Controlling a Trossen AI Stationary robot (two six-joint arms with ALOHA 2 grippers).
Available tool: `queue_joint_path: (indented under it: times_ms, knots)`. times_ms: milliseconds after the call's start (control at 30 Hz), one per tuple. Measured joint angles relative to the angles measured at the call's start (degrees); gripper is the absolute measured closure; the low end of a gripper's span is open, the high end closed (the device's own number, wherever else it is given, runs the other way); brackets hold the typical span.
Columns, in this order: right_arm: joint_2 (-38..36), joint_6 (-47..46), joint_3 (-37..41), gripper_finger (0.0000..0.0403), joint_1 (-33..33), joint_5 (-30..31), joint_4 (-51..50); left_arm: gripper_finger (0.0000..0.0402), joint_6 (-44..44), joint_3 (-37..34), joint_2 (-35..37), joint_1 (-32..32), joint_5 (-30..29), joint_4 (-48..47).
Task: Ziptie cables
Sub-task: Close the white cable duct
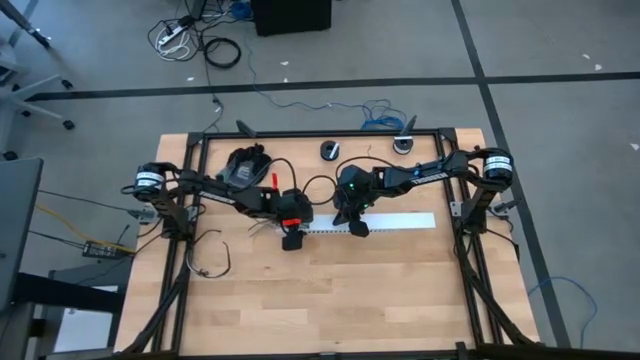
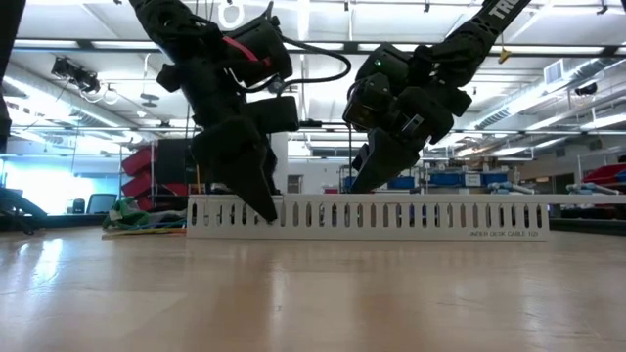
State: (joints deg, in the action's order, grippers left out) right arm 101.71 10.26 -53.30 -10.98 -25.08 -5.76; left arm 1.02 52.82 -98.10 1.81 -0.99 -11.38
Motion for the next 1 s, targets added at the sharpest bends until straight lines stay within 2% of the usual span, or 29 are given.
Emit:
queue_joint_path:
  times_ms: [133,433,1000]
  knots:
    - [0.00,0.00,0.00,0.0403,0.00,0.00,0.00,0.0134,0.06,0.00,0.00,-0.03,0.08,0.01]
    - [0.00,0.00,0.04,0.0402,0.02,-0.07,0.20,0.0176,0.07,0.00,0.00,-0.03,0.08,-0.02]
    - [0.07,0.02,0.11,0.0403,0.00,-1.34,2.40,0.0176,-0.09,-0.13,0.00,-0.05,0.10,0.88]
